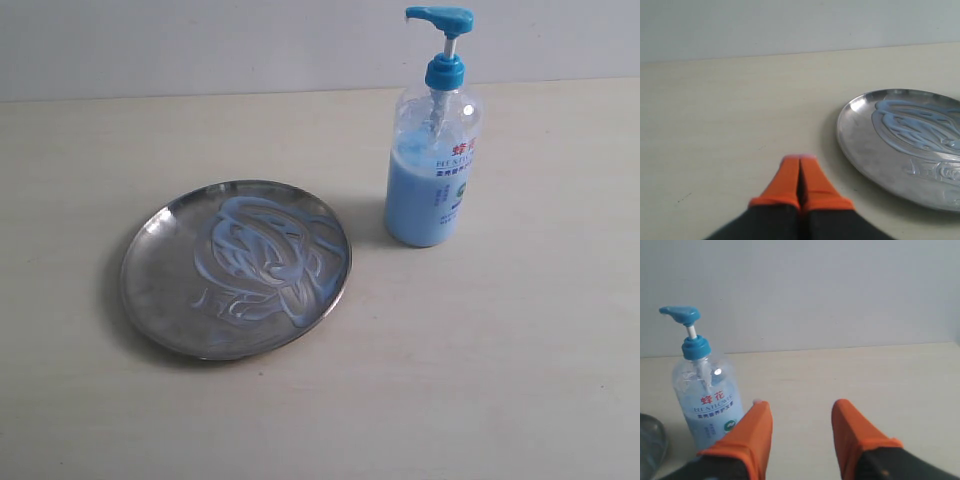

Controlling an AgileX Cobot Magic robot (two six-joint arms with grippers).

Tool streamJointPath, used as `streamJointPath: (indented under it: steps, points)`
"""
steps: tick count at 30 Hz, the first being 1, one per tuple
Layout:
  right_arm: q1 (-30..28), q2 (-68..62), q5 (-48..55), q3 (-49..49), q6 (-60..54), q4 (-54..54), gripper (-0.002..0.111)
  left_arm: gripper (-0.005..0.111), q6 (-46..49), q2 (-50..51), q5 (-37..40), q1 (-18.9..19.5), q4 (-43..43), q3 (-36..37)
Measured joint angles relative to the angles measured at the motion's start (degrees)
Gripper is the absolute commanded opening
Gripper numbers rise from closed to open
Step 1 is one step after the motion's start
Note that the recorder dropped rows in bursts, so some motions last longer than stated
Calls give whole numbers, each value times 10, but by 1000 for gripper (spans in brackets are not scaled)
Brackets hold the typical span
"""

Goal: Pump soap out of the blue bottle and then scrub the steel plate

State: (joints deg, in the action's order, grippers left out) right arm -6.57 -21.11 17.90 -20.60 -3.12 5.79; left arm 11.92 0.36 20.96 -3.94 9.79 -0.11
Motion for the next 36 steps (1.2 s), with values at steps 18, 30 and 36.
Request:
streamJointPath:
  steps: [18, 30, 36]
  points:
    - [-25, 63, 41, 25, 31, -86, 40, 0, 0, 0, 0, 0, 0, 0]
    - [-25, 152, -71, 192, 44, -85, 40, 0, 0, 0, 0, 0, 0, 0]
    - [-25, 180, -60, 203, 48, -69, 40, 0, 0, 0, 0, 0, -1, 0]
